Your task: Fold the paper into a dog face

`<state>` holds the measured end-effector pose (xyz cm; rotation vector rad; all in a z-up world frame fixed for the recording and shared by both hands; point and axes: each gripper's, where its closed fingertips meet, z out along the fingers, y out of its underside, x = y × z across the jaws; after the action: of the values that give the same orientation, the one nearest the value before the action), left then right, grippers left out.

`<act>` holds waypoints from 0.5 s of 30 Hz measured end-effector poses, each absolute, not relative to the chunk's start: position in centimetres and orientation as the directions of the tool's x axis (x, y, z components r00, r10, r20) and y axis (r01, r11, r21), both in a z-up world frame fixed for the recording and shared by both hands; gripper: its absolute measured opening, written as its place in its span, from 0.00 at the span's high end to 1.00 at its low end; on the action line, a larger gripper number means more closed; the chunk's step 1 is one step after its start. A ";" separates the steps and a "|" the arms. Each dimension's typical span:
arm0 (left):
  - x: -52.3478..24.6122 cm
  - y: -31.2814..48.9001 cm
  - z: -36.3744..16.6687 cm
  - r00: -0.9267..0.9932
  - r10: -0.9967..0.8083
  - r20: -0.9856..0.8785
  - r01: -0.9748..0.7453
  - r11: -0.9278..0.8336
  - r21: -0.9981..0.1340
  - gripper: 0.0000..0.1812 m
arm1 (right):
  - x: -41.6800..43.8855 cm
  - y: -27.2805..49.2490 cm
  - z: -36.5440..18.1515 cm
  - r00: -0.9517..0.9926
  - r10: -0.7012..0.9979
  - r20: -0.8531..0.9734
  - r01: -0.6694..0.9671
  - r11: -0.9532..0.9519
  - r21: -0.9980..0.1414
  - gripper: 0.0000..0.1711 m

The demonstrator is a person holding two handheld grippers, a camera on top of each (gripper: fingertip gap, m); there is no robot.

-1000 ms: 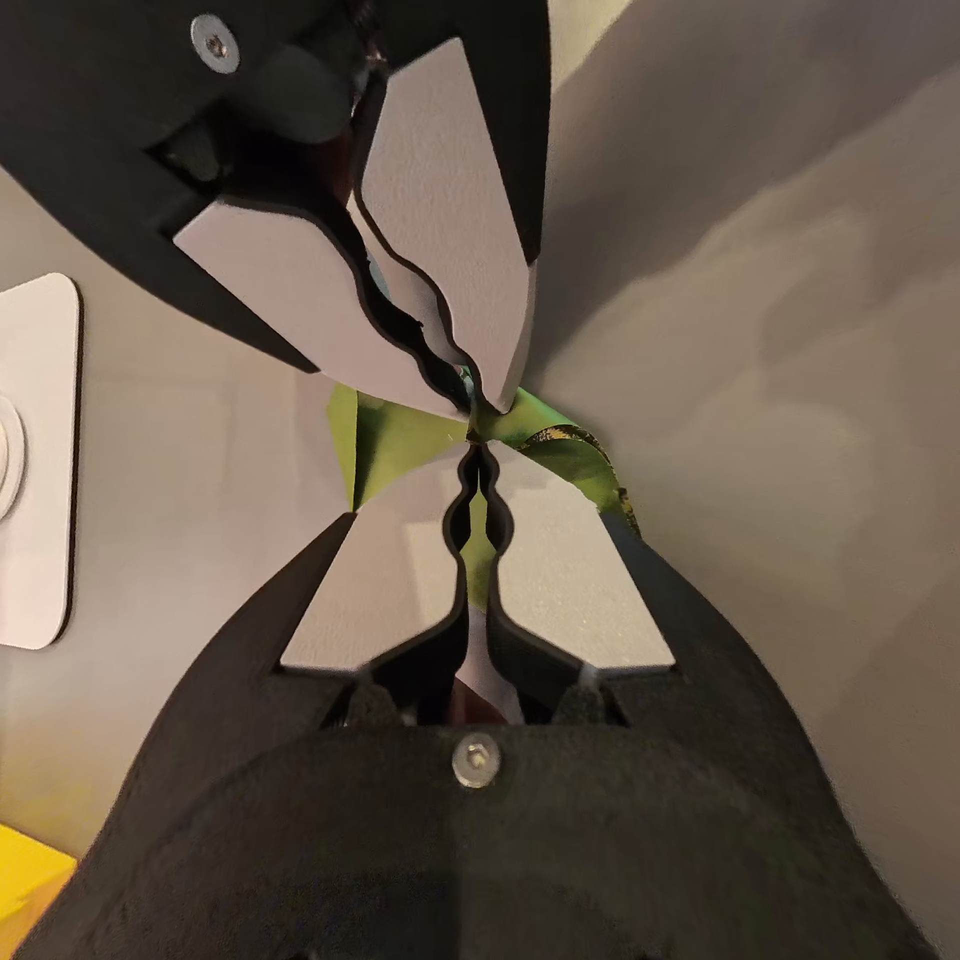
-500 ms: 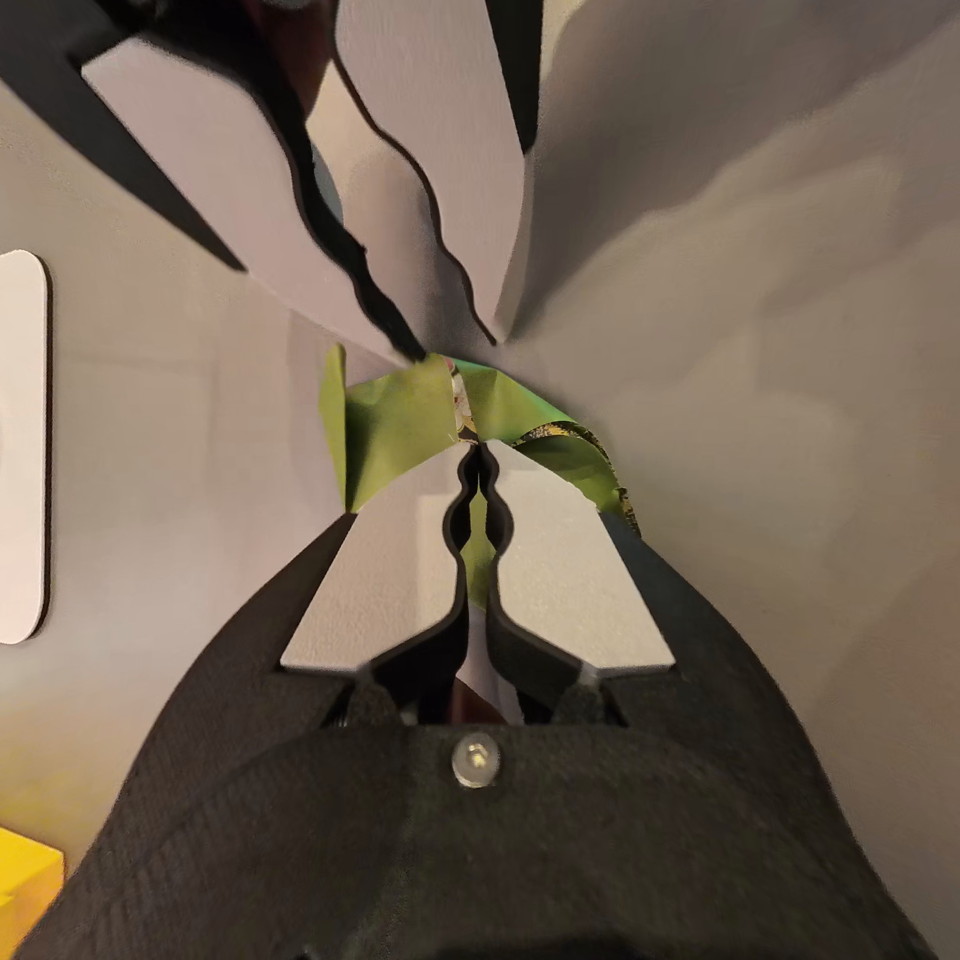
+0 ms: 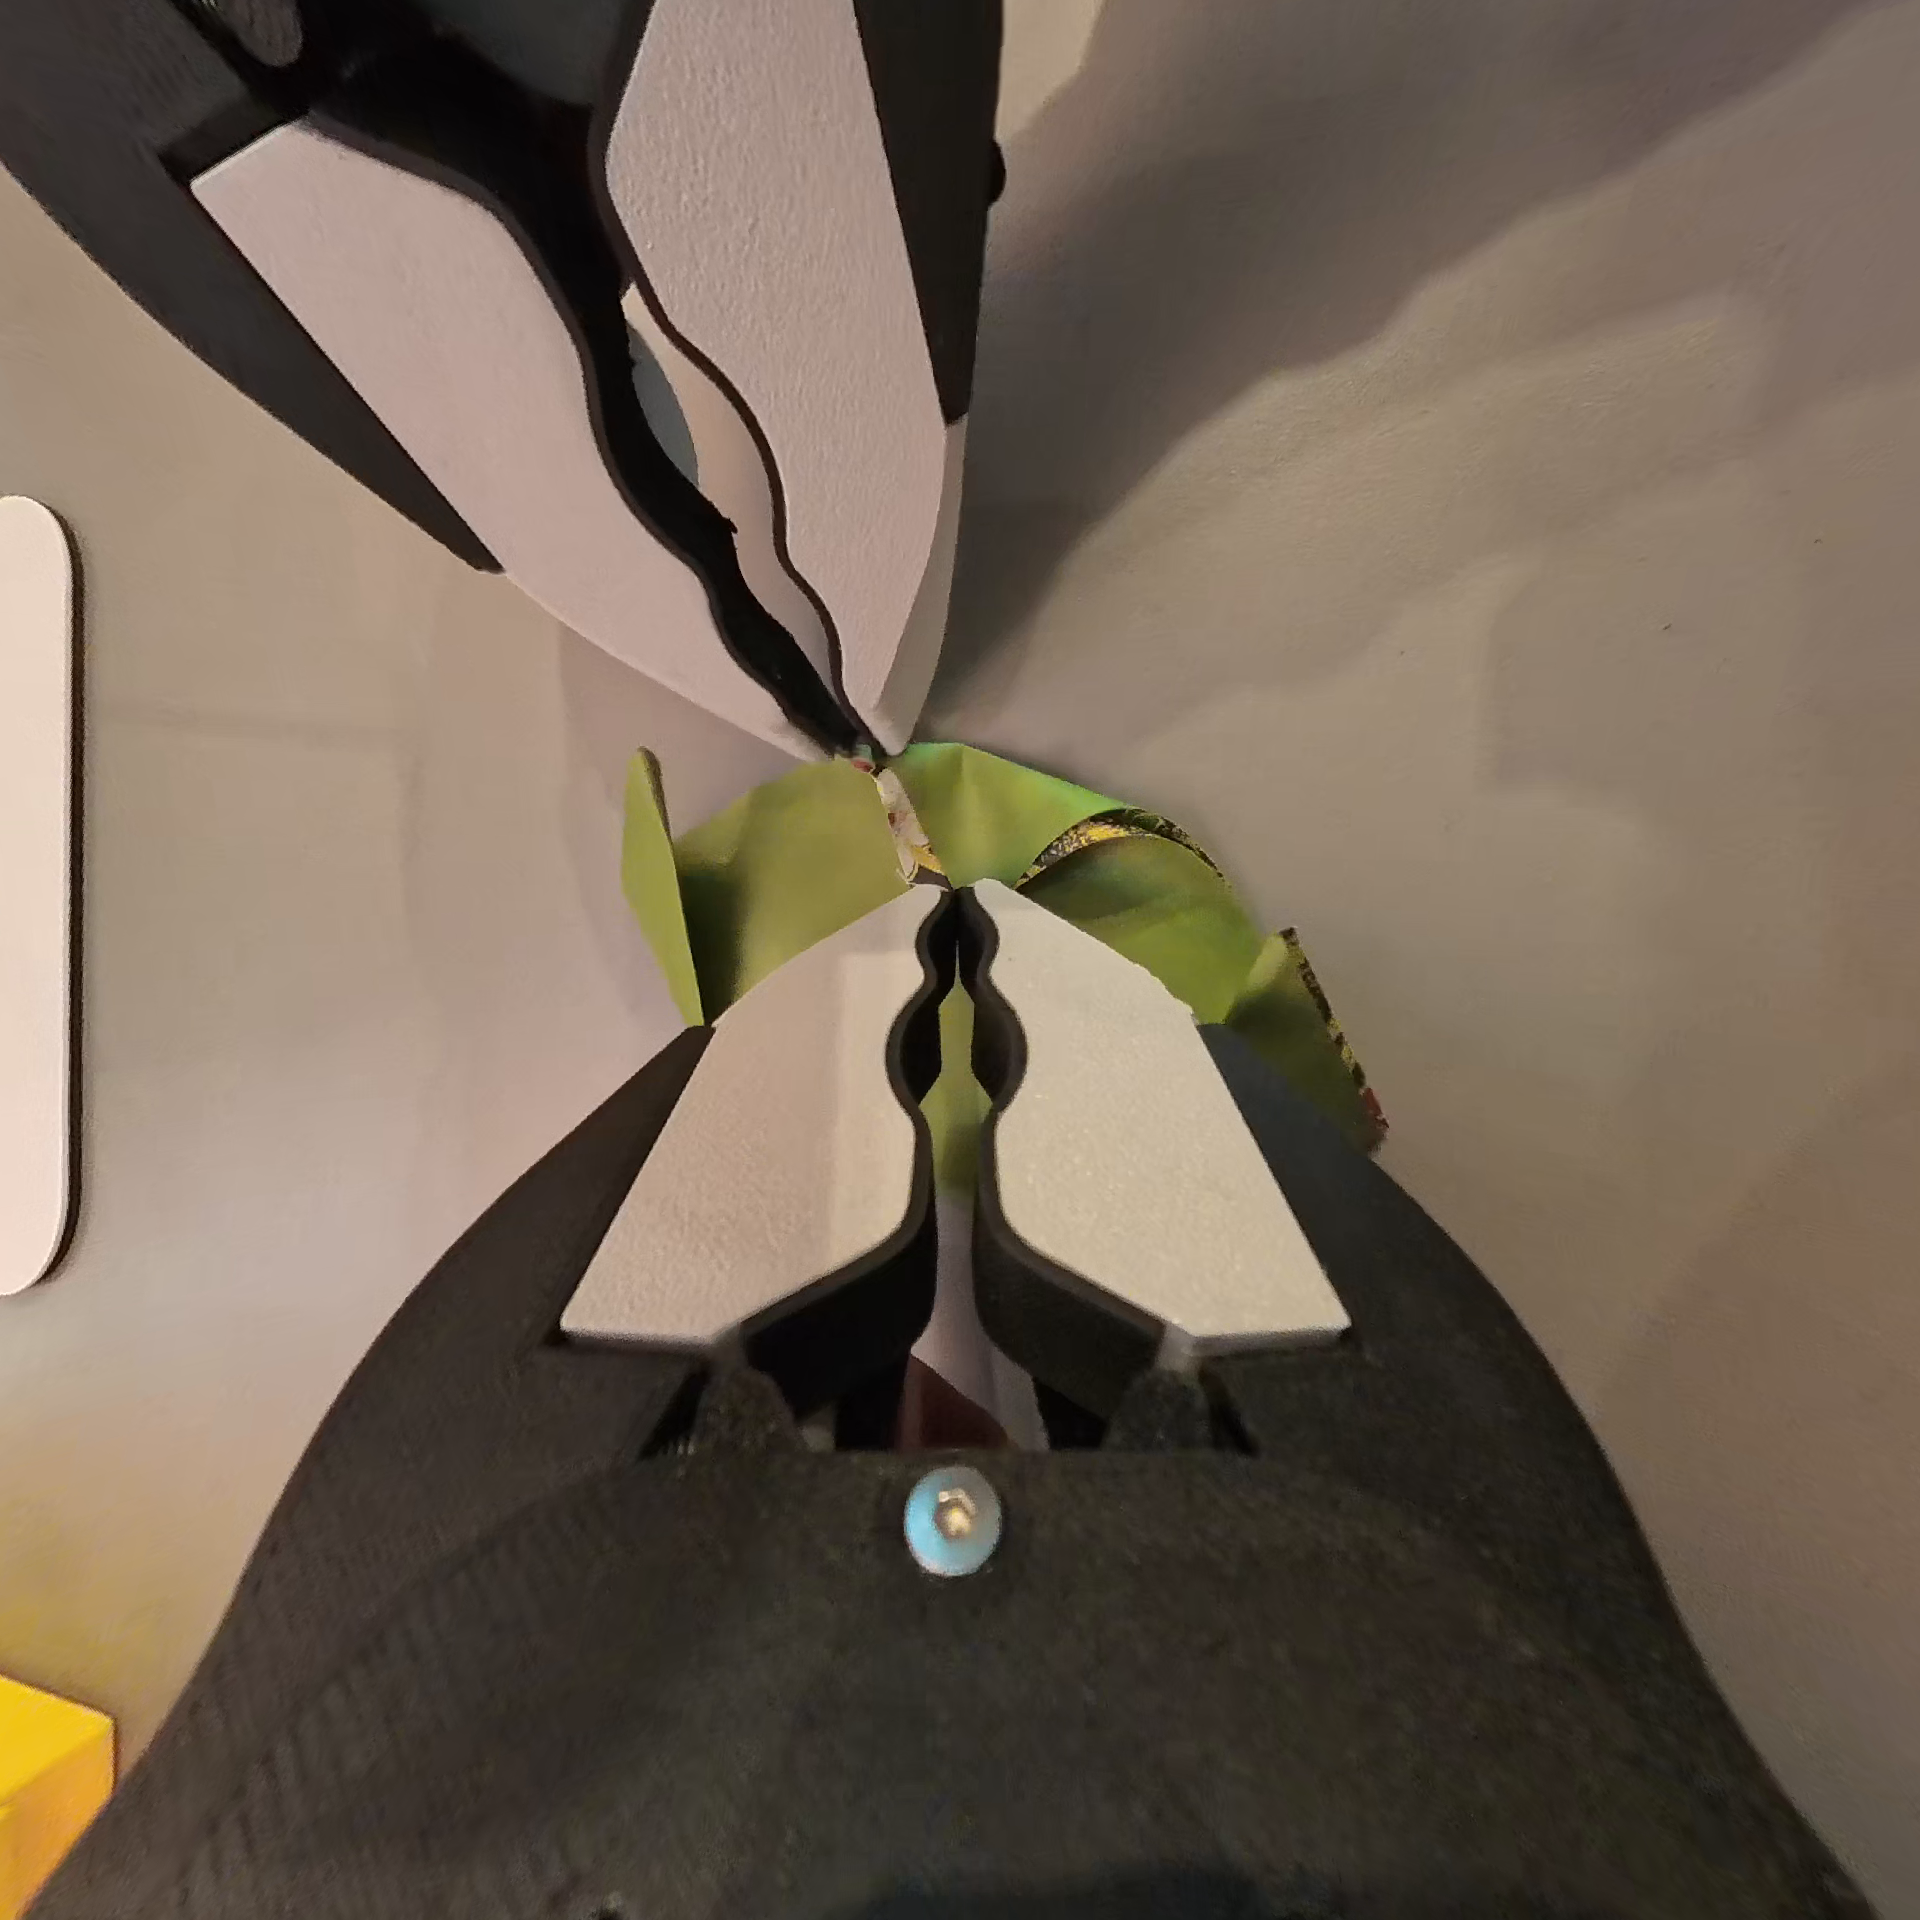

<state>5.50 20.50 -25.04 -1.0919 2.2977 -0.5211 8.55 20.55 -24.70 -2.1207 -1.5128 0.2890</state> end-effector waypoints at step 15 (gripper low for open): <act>4.9 21.7 -25.0 -0.503 -0.824 -0.261 -0.627 0.556 -0.546 0.97 | 8.0 21.0 -25.1 0.330 0.936 0.126 0.848 -0.235 -0.476 0.98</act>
<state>4.85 21.71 -25.01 -1.1670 2.2958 -0.5283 8.00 20.99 -25.06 -2.1393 -1.5661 0.2547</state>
